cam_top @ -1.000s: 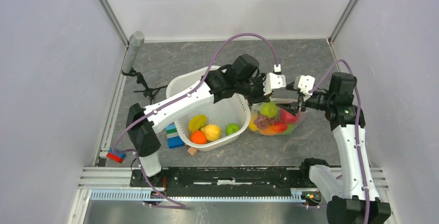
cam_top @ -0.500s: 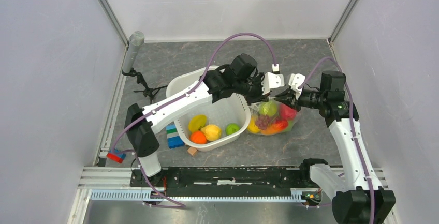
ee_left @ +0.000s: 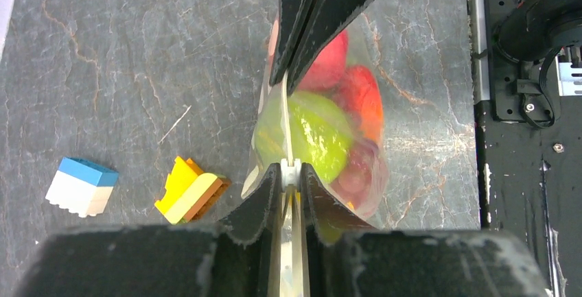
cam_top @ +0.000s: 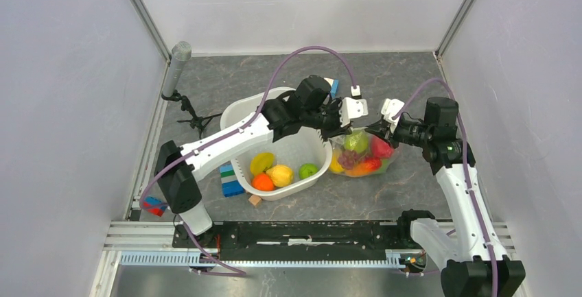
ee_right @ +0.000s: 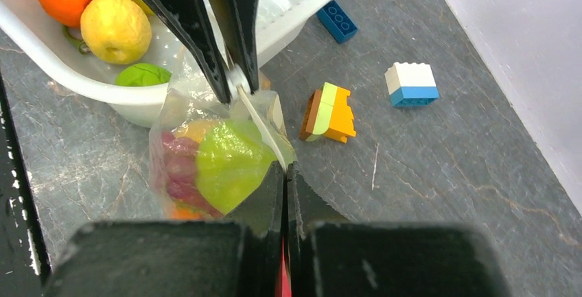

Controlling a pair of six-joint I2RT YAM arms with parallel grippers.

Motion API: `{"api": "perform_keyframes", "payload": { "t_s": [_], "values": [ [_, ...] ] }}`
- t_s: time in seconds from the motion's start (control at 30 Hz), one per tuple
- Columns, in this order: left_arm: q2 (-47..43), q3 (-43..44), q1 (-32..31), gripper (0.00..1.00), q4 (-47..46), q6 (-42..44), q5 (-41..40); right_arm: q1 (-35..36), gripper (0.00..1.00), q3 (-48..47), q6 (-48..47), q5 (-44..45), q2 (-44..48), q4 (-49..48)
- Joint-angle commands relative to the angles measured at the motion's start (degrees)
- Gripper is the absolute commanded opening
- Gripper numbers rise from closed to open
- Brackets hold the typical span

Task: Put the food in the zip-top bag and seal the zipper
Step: Zip the zipper food storage bag at the center of the board.

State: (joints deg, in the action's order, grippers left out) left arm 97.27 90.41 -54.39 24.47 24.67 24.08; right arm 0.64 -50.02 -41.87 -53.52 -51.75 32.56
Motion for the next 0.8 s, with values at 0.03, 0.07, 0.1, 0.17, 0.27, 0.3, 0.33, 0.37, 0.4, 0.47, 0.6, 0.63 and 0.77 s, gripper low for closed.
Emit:
{"api": "perform_keyframes", "payload": {
  "t_s": [0.03, 0.07, 0.1, 0.17, 0.27, 0.3, 0.33, 0.37, 0.4, 0.47, 0.6, 0.63, 0.77],
  "values": [
    [-6.4, -2.9, 1.9, 0.04, -1.0, -3.3, 0.3, -1.0, 0.00, -1.0, 0.1, 9.5, 1.4, -3.8],
    [-6.6, -3.2, 2.0, 0.04, -1.2, -3.5, 0.4, -0.9, 0.00, -1.0, 0.2, 10.1, 1.7, -4.1],
    [-6.9, -3.7, 2.2, 0.04, -1.3, -3.7, 0.5, -0.9, 0.00, -0.8, 0.4, 10.8, 2.1, -4.5],
    [-7.5, -4.6, 2.7, 0.05, -1.5, -4.0, 0.5, -1.0, 0.00, -0.5, 1.2, 12.9, 3.1, -5.6],
    [-8.8, -6.3, 3.5, 0.05, -1.9, -4.4, 0.5, -1.0, 0.00, -0.3, 2.2, 16.3, 4.4, -6.6],
    [-9.3, -7.1, 3.9, 0.05, -2.2, -4.5, 0.3, -1.0, 0.00, -0.3, 2.5, 17.3, 4.9, -6.9],
    [-9.9, -7.8, 4.2, 0.05, -2.6, -4.7, 0.4, -1.0, 0.00, -0.2, 2.6, 17.9, 5.3, -7.1],
    [-10.5, -8.5, 4.6, 0.06, -2.8, -4.9, 0.3, -1.0, 0.00, -0.1, 2.9, 18.5, 5.7, -7.3],
    [-11.0, -9.0, 4.8, 0.06, -3.0, -5.0, 0.3, -1.0, 0.00, 0.1, 3.0, 18.7, 6.0, -7.5],
    [-11.9, -10.0, 5.4, 0.06, -3.5, -5.2, 0.0, -1.0, 0.00, 0.3, 3.3, 18.8, 6.8, -8.1],
    [-12.5, -11.2, 5.8, 0.09, -4.0, -5.9, 0.0, -1.0, 0.00, 0.4, 4.5, 18.7, 7.7, -9.6],
    [-12.6, -11.3, 5.9, 0.11, -4.2, -6.2, -0.1, -1.0, 0.00, 0.6, 4.9, 19.1, 7.9, -10.2],
    [-13.6, -13.1, 6.1, 0.38, -6.7, -8.6, -1.4, -1.0, 0.00, 1.7, 7.2, 22.7, 8.8, -13.3]
  ]
}}
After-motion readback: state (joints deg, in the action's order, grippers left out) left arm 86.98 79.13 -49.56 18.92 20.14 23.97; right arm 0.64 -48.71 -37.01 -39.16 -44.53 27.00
